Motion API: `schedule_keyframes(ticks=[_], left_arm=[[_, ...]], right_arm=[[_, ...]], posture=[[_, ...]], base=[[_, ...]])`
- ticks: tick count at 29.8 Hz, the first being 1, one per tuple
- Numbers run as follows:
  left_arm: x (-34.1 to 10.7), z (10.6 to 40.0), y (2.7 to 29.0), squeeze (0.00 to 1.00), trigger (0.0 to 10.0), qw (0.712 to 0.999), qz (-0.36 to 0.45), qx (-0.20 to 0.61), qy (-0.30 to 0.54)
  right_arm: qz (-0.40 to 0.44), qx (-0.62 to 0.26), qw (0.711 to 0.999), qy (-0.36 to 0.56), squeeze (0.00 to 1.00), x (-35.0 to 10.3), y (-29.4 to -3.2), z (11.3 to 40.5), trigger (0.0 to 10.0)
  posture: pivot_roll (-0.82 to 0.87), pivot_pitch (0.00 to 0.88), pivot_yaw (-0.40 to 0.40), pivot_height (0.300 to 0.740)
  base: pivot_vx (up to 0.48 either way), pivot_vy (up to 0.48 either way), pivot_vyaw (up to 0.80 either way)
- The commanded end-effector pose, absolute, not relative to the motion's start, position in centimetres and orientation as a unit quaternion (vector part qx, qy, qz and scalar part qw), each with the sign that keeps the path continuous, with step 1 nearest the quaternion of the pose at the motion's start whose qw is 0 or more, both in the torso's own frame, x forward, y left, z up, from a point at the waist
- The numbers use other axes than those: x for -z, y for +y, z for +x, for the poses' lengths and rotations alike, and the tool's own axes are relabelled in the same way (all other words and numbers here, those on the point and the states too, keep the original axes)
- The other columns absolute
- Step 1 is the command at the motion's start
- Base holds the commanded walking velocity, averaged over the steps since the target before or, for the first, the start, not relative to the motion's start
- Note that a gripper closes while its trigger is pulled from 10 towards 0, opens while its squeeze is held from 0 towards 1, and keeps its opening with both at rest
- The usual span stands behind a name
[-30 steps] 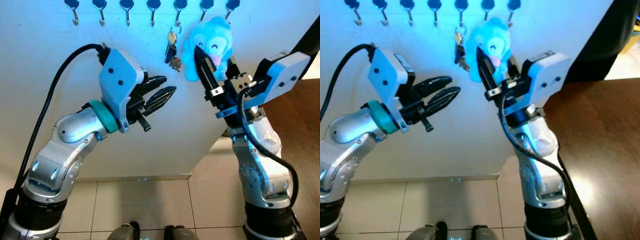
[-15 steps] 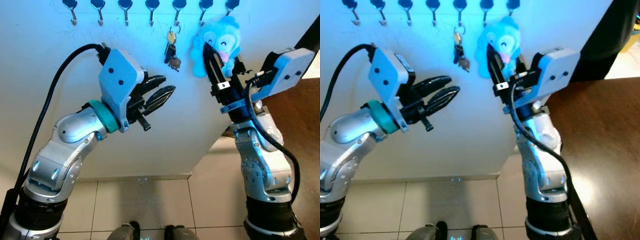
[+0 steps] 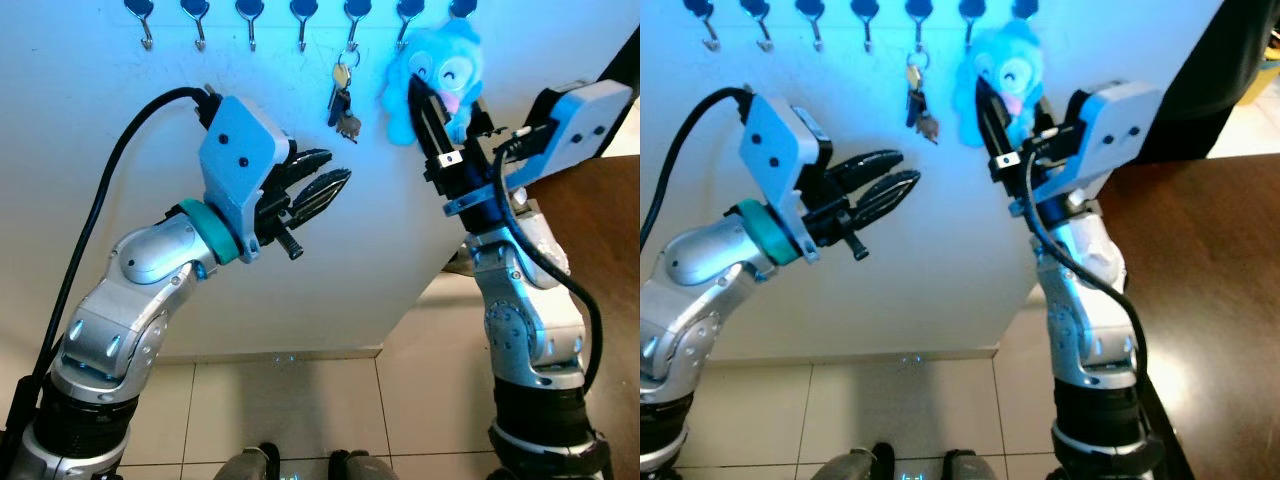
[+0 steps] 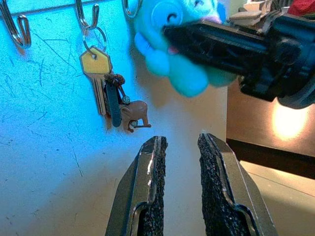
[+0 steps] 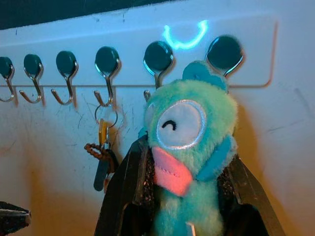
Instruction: Hang keys on a hook
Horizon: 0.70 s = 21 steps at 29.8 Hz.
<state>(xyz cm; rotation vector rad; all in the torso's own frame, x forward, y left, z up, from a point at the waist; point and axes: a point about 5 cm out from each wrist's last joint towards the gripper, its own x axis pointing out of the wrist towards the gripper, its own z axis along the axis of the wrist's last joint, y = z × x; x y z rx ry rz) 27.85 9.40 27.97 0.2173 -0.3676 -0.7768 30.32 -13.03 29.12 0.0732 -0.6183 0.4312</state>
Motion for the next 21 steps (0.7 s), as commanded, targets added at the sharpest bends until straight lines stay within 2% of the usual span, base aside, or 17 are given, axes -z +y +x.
schedule_keyframes(ticks=[1, 6, 16, 21], left_arm=[[-27.8, 27.9, 9.5, 0.0, 10.0, 0.905, 0.105, 0.374, -0.173], [-27.9, 28.0, 9.6, 0.0, 10.0, 0.907, 0.104, 0.37, -0.174], [-27.9, 28.0, 9.6, 0.0, 10.0, 0.908, 0.103, 0.368, -0.173], [-27.8, 28.1, 9.6, 0.0, 10.0, 0.909, 0.101, 0.367, -0.171]], right_arm=[[0.041, -0.223, 0.929, -0.292, 0.0, -29.0, -12.7, 30.5, 10.0], [0.069, -0.244, 0.934, -0.25, 0.0, -28.2, -12.0, 30.9, 10.0], [0.126, -0.249, 0.928, -0.247, 0.0, -28.4, -12.2, 30.8, 10.0], [0.093, -0.259, 0.916, -0.291, 0.0, -29.4, -12.1, 29.8, 10.0]], posture=[[-0.04, 0.101, 0.061, 0.74], [-0.03, 0.104, 0.06, 0.74], [-0.03, 0.107, 0.064, 0.74], [-0.04, 0.109, 0.068, 0.74]], base=[[0.0, 0.0, 0.0], [0.0, 0.0, 0.0], [0.0, 0.0, 0.0], [0.0, 0.0, 0.0]])
